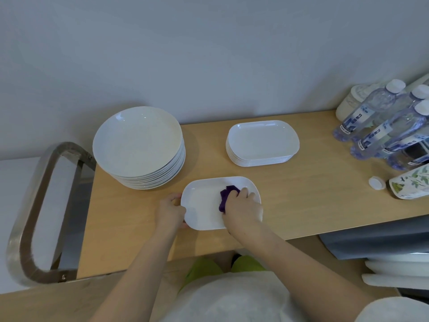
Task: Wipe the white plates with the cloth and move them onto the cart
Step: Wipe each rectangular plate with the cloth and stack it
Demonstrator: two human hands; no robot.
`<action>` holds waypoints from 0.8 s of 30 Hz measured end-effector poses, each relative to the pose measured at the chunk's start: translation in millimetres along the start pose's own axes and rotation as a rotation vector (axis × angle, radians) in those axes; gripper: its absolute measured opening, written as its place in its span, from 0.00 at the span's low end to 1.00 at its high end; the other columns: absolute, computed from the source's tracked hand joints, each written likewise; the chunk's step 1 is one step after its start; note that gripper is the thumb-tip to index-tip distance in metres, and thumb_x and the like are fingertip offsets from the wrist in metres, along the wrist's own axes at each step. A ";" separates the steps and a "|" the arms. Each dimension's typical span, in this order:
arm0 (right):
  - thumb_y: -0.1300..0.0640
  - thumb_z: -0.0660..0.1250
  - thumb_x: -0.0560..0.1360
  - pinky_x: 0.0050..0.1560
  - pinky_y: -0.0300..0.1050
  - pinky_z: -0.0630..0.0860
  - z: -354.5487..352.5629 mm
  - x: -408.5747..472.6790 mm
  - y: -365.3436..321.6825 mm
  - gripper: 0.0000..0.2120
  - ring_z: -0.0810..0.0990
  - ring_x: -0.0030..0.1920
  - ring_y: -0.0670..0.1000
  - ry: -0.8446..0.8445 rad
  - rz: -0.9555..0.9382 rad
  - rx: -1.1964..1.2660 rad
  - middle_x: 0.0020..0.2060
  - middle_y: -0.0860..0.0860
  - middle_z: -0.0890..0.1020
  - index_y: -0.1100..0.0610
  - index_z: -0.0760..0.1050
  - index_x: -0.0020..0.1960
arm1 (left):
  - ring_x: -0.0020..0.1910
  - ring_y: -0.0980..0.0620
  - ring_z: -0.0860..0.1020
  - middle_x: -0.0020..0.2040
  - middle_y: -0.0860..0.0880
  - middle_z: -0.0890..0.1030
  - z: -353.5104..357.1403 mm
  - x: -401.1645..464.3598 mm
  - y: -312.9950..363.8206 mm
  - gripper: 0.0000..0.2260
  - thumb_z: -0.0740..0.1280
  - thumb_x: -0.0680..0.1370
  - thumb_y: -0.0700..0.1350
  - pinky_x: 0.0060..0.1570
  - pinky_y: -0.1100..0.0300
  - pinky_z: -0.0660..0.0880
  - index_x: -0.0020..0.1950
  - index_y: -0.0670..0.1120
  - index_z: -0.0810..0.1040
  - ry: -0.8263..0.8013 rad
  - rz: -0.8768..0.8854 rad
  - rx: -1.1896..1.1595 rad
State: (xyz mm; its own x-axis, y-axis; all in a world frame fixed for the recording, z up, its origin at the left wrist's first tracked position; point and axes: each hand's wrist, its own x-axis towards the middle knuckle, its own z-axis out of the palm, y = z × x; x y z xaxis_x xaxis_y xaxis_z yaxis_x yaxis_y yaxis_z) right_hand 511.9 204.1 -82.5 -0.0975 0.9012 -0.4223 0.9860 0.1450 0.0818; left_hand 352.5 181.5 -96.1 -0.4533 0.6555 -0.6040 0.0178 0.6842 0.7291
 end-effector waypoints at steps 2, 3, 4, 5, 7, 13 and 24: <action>0.55 0.64 0.75 0.42 0.46 0.66 0.2 -2.8 -9.9 0.21 0.69 0.56 0.57 0.035 -0.084 0.040 0.58 0.57 0.68 0.59 0.64 0.65 | 0.37 0.51 0.77 0.48 0.49 0.75 0.8 1.4 -1.2 0.19 0.63 0.70 0.28 0.32 0.52 0.81 0.56 0.46 0.77 0.005 0.006 0.029; 0.56 0.64 0.75 0.45 0.48 0.66 0.8 -4.1 -14.8 0.21 0.68 0.57 0.58 0.047 -0.130 0.063 0.59 0.57 0.68 0.58 0.64 0.65 | 0.37 0.50 0.78 0.47 0.48 0.76 0.8 2.3 -2.1 0.19 0.62 0.70 0.28 0.33 0.51 0.81 0.55 0.46 0.77 0.004 0.015 0.038; 0.56 0.64 0.75 0.48 0.50 0.66 2.3 -5.8 -19.4 0.21 0.67 0.59 0.59 0.061 -0.185 0.080 0.60 0.58 0.68 0.58 0.64 0.66 | 0.37 0.48 0.79 0.47 0.46 0.78 0.6 3.0 -3.0 0.19 0.62 0.69 0.28 0.34 0.49 0.82 0.54 0.46 0.77 0.002 0.027 0.046; 0.56 0.65 0.75 0.51 0.51 0.67 4.5 -7.9 -23.0 0.22 0.67 0.60 0.60 0.080 -0.248 0.084 0.61 0.58 0.67 0.58 0.64 0.66 | 0.38 0.46 0.80 0.47 0.44 0.79 0.3 3.5 -3.7 0.19 0.61 0.69 0.28 0.35 0.47 0.82 0.53 0.47 0.77 0.003 0.040 0.054; 0.54 0.65 0.76 0.53 0.52 0.67 9.6 -11.7 -26.0 0.21 0.67 0.60 0.61 0.127 -0.364 0.066 0.61 0.58 0.68 0.57 0.64 0.66 | 0.42 0.42 0.81 0.50 0.43 0.80 -0.2 4.4 -5.1 0.21 0.60 0.68 0.28 0.40 0.44 0.81 0.53 0.48 0.78 0.015 0.055 0.074; 0.54 0.65 0.75 0.47 0.49 0.64 13.1 -4.8 7.4 0.21 0.68 0.58 0.59 0.116 -0.291 0.022 0.60 0.55 0.69 0.55 0.64 0.65 | 0.46 0.42 0.80 0.52 0.44 0.80 0.0 2.8 -6.8 0.26 0.62 0.68 0.29 0.43 0.44 0.81 0.63 0.45 0.77 0.006 0.089 0.042; 0.59 0.73 0.65 0.42 0.46 0.71 14.1 14.0 44.0 0.17 0.76 0.46 0.56 0.346 -0.077 -0.113 0.49 0.52 0.78 0.53 0.76 0.53 | 0.37 0.53 0.78 0.41 0.59 0.78 2.8 -4.3 -2.8 0.26 0.57 0.67 0.28 0.41 0.44 0.81 0.60 0.45 0.80 0.020 0.082 0.067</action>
State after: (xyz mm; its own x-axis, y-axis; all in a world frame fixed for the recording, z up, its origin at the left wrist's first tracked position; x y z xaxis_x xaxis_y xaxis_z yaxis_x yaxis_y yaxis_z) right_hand 555.9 217.3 -97.6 -0.2297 0.9678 -0.1025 0.9549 0.2445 0.1685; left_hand 356.9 177.6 -96.5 -0.4656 0.7040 -0.5363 0.1151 0.6490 0.7520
